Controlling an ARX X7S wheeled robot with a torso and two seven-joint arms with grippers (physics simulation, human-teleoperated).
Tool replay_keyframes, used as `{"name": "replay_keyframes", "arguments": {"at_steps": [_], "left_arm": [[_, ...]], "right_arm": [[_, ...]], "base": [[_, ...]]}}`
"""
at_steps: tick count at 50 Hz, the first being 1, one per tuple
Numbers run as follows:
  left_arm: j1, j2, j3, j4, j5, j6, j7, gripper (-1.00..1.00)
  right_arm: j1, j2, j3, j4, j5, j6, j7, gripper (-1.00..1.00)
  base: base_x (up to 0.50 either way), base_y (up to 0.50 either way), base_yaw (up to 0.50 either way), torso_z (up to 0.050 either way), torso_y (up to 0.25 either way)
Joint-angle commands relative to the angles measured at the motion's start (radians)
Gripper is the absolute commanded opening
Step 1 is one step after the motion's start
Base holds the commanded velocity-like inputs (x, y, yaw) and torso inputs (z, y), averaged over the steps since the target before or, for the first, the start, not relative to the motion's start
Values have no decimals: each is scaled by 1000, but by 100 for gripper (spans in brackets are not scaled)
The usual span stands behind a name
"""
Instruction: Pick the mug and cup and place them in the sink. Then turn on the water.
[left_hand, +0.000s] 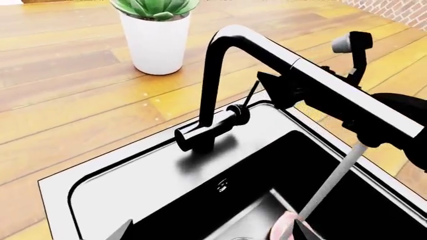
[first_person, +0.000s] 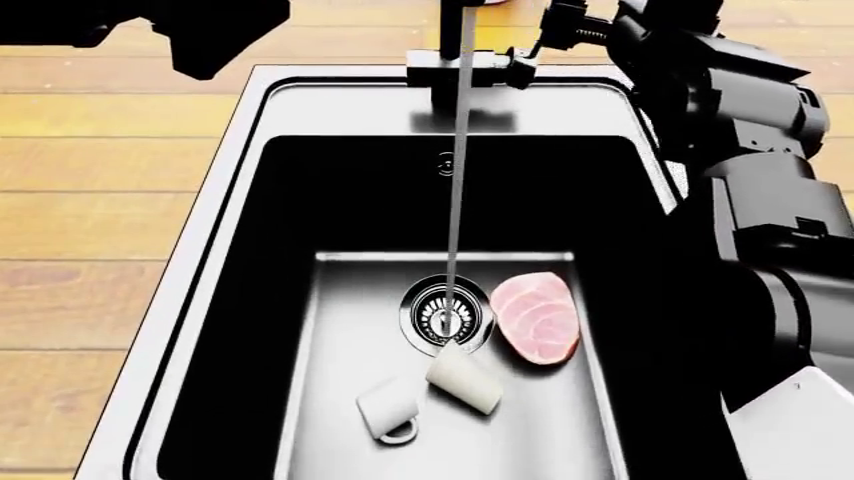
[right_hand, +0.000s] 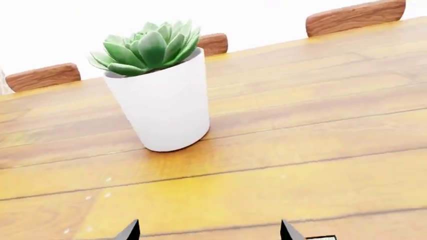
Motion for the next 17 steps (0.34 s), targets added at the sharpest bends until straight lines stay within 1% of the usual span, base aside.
{"name": "replay_keyframes", "arguments": {"at_steps": [1,10,13,17], "left_arm": [[6,0,-2,5,-4,15,7,100],[30,-5,-28,18,-20,61,-13,100],[50,-9,-50,28,-29,97,-30,100],[97,-16,-98,61,-30,186,-44,100]], "right_arm": [[0,39,28,0,-16,-5,33,100],[41,56,40,0,-11,0,8,100],[59,69,47,0,-8,-1,-1,100],[89,97,59,-2,0,-4,-14,100]], "base": [[0,0,0,0,0],[0,0,0,0,0],[0,0,0,0,0],[0,0,0,0,0]]}}
